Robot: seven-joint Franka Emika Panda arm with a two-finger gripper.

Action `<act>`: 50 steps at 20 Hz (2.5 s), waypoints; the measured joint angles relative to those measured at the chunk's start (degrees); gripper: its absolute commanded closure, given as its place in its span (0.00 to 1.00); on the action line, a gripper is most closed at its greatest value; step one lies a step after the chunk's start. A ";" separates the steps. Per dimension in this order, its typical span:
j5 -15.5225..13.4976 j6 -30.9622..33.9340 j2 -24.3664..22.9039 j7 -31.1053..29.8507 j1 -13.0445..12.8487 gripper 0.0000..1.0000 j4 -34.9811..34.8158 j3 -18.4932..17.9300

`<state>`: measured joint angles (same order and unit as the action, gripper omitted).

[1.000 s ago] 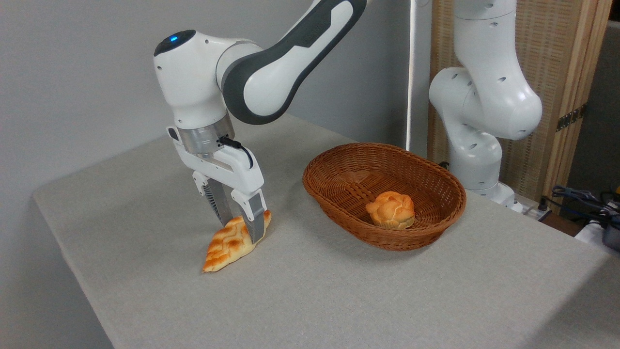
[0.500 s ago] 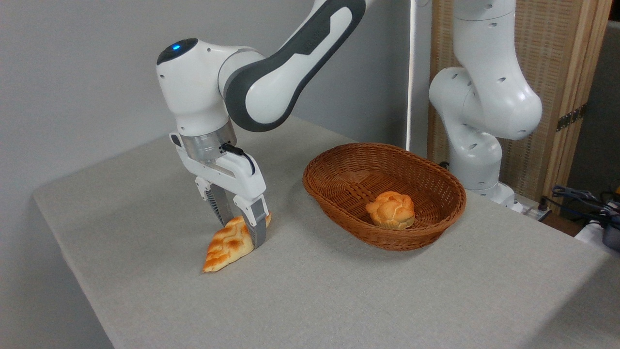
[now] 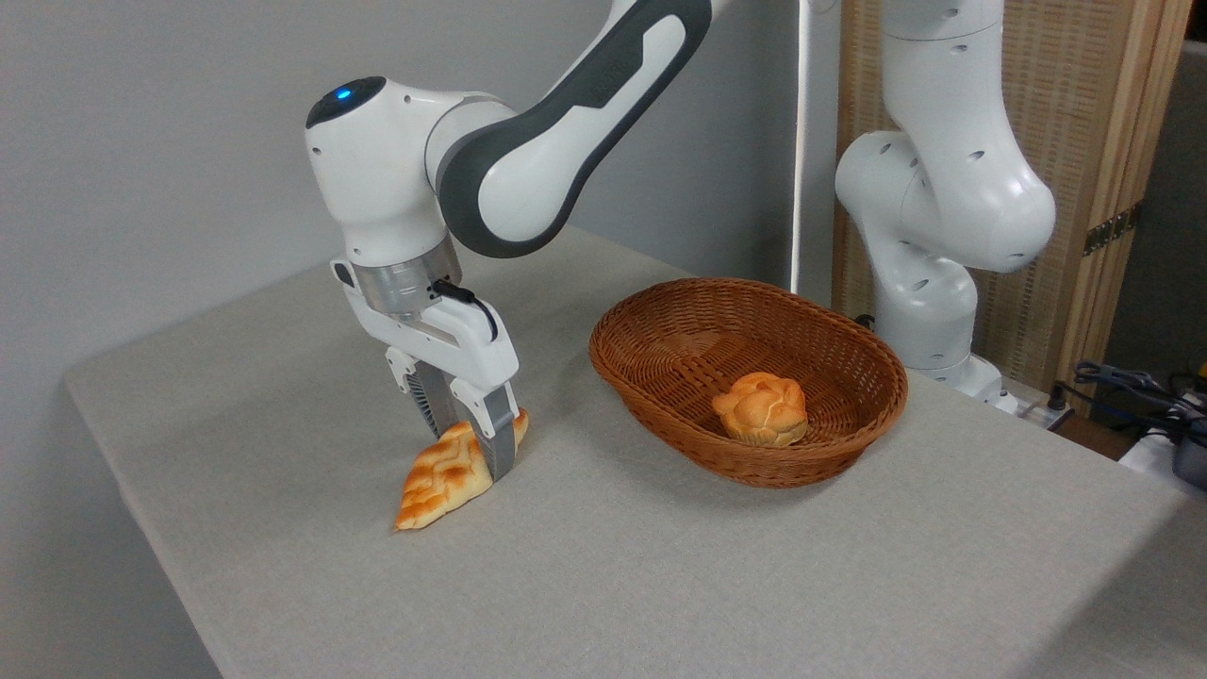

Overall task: Put bread into the basket
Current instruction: 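Lift the braided loaf and carry it over the wicker basket, then lower the loaf into the basket beside the bun and release it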

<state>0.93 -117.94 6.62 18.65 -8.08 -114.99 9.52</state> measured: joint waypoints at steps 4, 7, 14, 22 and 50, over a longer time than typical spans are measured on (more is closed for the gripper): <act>0.06 0.44 -0.17 0.19 0.03 0.68 0.61 0.00; 0.19 4.49 -0.48 1.93 0.25 0.68 3.40 -0.22; 0.33 20.79 -2.41 11.32 0.71 0.63 12.38 -3.49; 0.34 35.68 -14.99 25.21 0.71 0.59 9.78 -9.14; 1.48 30.65 -30.04 25.72 -9.41 0.00 -16.48 -9.34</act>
<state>2.41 -87.29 -23.41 44.37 -17.49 -131.47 0.18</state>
